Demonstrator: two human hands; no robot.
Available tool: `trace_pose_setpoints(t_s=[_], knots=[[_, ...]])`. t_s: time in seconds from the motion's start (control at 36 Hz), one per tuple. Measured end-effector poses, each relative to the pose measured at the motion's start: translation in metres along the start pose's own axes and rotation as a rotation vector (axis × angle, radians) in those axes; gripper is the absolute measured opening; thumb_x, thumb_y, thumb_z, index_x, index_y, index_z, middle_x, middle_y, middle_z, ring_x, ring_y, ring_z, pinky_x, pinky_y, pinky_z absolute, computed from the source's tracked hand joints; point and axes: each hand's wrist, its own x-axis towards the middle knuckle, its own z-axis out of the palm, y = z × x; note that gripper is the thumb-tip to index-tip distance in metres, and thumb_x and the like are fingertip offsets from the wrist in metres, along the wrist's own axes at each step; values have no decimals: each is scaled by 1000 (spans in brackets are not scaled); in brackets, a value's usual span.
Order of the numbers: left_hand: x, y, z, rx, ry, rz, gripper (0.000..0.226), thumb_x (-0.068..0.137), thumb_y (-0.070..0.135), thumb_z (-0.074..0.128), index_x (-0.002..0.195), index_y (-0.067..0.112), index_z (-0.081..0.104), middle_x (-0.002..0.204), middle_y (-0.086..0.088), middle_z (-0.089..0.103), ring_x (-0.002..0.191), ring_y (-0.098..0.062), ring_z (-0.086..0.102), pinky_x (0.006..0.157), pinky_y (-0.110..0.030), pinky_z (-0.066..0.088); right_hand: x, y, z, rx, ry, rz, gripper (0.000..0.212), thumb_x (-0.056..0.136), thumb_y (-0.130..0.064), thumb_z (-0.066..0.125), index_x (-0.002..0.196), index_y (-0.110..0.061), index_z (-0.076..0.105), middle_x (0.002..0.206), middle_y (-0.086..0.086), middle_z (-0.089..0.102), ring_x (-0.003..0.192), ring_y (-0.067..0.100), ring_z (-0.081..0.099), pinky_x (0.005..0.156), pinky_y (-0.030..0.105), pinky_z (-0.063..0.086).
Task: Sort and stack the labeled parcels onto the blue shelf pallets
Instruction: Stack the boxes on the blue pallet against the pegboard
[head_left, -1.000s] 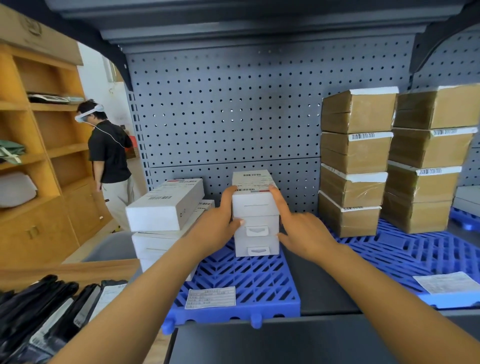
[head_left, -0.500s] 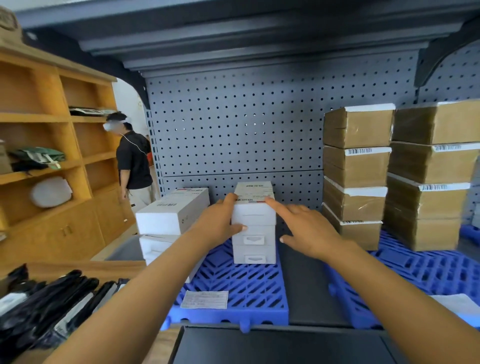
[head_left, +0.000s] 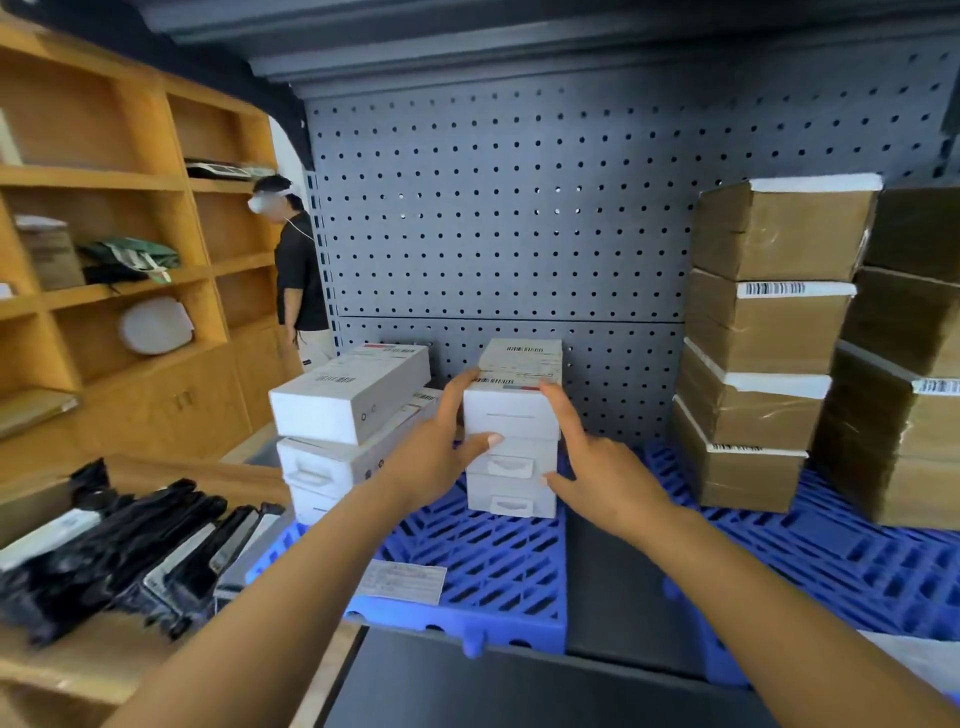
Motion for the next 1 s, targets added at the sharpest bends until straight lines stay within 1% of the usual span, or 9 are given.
trace_pose_setpoints(t_s=[0.11,0.28,0.36,0.47,0.61,0.72,0.81,0.89,1.0], knots=[[-1,-3,5,-71,21,-28,70,92,37,60,140,52,12,121,-1,62,104,-19,62,80,-46,57,0,0,6,70,13,-26,104,91,-21,57,128,-57,-33,75,3,55,64,19,58,62,42,54],[0,-4,6,-47,38,-5,70,93,35,59,141,49,11,117,-2,62,98,-21,63,76,-47,58,0,-1,9,108,35,-7,101,90,-19,58,134,-54,-27,79,5,59,64,18,59,61,42,55],[0,-8,6,-18,41,-14,68,92,38,58,136,55,10,102,-14,65,87,-28,65,71,-51,57,0,-2,10,124,32,4,100,90,-19,58,137,-53,-24,83,6,61,64,19,60,61,43,55],[4,-10,-3,17,9,-6,64,92,40,58,135,52,11,96,-13,65,80,-26,64,71,-49,57,3,-5,11,116,18,18,103,91,-20,58,132,-57,-29,84,7,62,67,21,61,63,45,54],[6,-8,-9,92,-1,3,66,92,40,58,140,44,12,95,-13,65,74,-24,64,69,-45,55,3,-9,11,54,30,40,102,90,-23,58,133,-54,-29,70,3,56,59,20,58,55,45,53],[5,-8,-8,120,20,33,68,93,39,58,144,39,13,92,-10,67,70,-20,63,63,-38,54,2,-11,9,-30,52,52,101,90,-28,58,135,-52,-30,72,-2,52,58,17,55,53,41,52],[4,-8,-8,113,26,52,69,92,39,59,145,37,14,95,-8,67,81,-21,63,67,-38,54,2,-13,9,-51,77,47,100,89,-30,60,136,-52,-25,93,-3,54,68,16,55,57,39,52],[3,-7,-9,101,34,70,70,91,39,61,145,36,16,104,-5,66,89,-20,62,73,-39,54,2,-13,9,-92,119,41,99,86,-32,64,140,-49,-18,131,3,46,101,21,53,68,39,52],[3,-3,-12,113,52,84,70,89,38,65,144,33,22,120,-5,57,98,-20,58,78,-34,49,2,-12,6,-188,146,27,98,84,-35,67,144,-43,-10,145,0,31,122,23,43,75,37,50]])
